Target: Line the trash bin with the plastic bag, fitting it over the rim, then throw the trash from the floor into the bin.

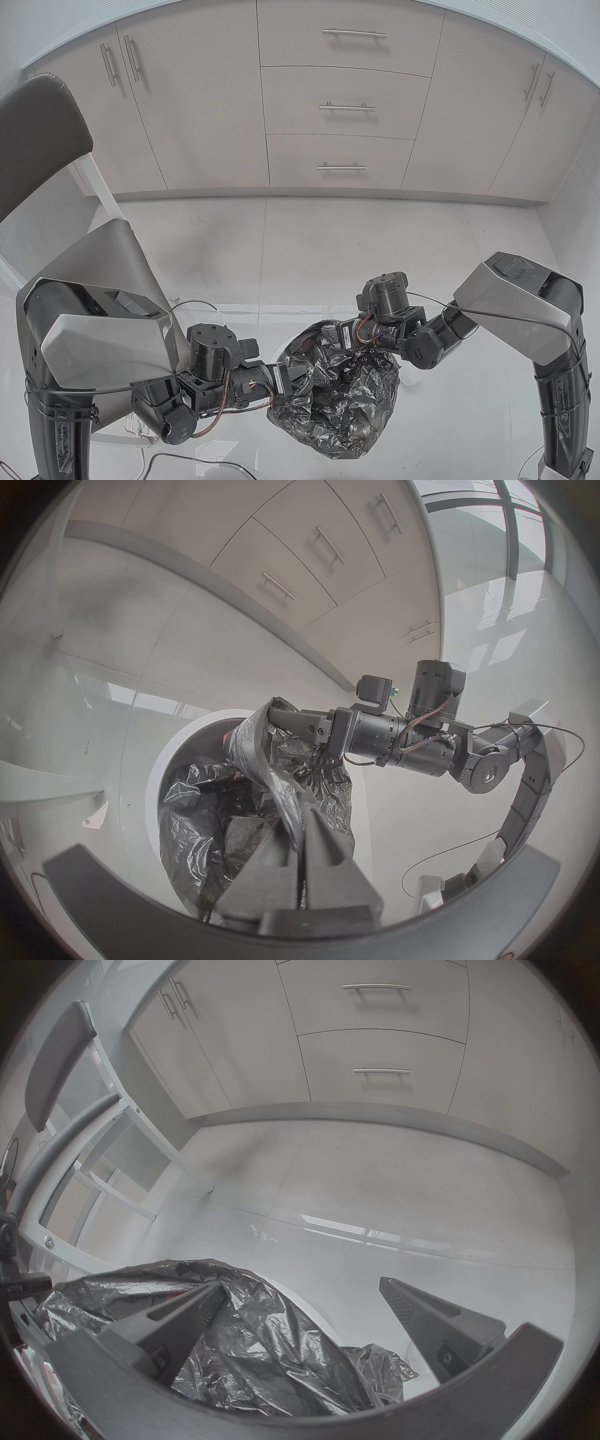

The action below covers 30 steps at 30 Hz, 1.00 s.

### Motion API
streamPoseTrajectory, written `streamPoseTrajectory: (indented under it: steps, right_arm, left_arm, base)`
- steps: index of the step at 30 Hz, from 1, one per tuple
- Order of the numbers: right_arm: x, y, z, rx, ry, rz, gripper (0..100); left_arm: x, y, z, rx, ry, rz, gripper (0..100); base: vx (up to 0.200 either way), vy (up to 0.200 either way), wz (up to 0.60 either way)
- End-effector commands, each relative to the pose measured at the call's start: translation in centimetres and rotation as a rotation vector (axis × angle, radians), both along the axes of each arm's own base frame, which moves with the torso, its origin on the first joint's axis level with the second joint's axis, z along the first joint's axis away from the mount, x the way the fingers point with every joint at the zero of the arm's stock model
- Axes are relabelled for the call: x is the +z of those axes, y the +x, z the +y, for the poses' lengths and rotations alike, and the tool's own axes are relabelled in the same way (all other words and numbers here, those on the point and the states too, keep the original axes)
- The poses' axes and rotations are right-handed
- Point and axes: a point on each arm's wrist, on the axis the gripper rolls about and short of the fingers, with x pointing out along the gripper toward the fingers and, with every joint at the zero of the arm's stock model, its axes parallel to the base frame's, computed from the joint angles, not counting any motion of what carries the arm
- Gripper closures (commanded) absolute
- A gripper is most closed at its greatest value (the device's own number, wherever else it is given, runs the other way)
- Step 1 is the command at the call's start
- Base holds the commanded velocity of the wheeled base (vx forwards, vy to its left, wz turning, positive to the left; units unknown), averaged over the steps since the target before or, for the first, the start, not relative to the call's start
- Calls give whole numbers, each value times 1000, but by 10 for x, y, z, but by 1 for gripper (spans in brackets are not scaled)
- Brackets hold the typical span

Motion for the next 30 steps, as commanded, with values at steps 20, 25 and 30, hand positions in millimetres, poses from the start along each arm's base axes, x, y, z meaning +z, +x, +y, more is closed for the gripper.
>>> streamPoseTrajectory:
  steps: [20, 25, 30]
  right_arm:
    - [8, 7, 1, -11, 22, -29, 0]
    - [9, 7, 1, -14, 22, -33, 0]
    - [9, 7, 1, -16, 23, -32, 0]
  left_arm:
    - [-14, 14, 16, -8, 277, -209, 100]
    - [-15, 17, 10, 124, 426, -295, 100]
    - [-13, 19, 9, 177, 529, -340, 100]
  base:
    - [0, 0, 0]
    - [0, 0, 0]
    - [0, 0, 0]
